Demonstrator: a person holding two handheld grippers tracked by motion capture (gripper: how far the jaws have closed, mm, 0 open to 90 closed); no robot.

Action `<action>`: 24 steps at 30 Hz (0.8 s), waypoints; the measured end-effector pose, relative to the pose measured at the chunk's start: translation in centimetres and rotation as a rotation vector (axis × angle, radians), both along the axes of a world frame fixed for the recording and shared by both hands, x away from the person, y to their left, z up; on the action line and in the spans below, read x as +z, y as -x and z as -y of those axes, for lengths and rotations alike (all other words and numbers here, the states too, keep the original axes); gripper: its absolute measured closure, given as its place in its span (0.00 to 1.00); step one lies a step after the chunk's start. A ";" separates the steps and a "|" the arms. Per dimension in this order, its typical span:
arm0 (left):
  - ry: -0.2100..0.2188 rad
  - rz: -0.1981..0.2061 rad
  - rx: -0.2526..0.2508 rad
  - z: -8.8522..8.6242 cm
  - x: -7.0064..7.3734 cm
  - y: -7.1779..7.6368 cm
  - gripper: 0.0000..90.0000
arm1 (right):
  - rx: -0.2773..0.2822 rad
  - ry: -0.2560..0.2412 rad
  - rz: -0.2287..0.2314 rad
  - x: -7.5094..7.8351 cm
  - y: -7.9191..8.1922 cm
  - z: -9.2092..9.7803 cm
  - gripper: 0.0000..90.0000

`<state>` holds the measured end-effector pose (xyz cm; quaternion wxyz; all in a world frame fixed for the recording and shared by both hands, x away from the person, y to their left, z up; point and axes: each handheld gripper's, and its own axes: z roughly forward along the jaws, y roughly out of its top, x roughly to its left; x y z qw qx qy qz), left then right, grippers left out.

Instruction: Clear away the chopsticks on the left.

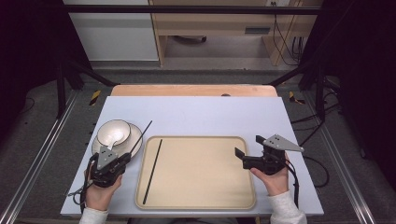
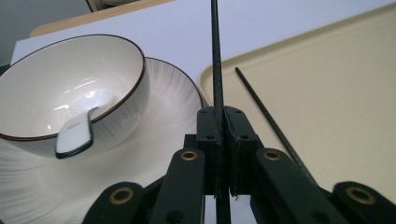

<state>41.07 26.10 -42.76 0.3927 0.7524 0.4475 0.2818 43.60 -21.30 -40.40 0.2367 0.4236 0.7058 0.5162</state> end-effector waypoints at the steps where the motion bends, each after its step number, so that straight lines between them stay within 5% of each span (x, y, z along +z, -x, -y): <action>1: 0.003 0.000 -0.003 0.2 0.0 0.1 0.95 | -0.001 -0.003 0.000 0.0 0.0 0.0 0.07; 9: 0.039 0.021 0.014 2.1 0.3 1.5 0.95 | -0.003 -0.004 0.007 0.2 0.1 0.1 0.07; 24: 0.126 0.063 0.125 4.8 1.5 2.4 0.95 | 0.003 -0.009 0.000 0.1 0.1 -0.1 0.07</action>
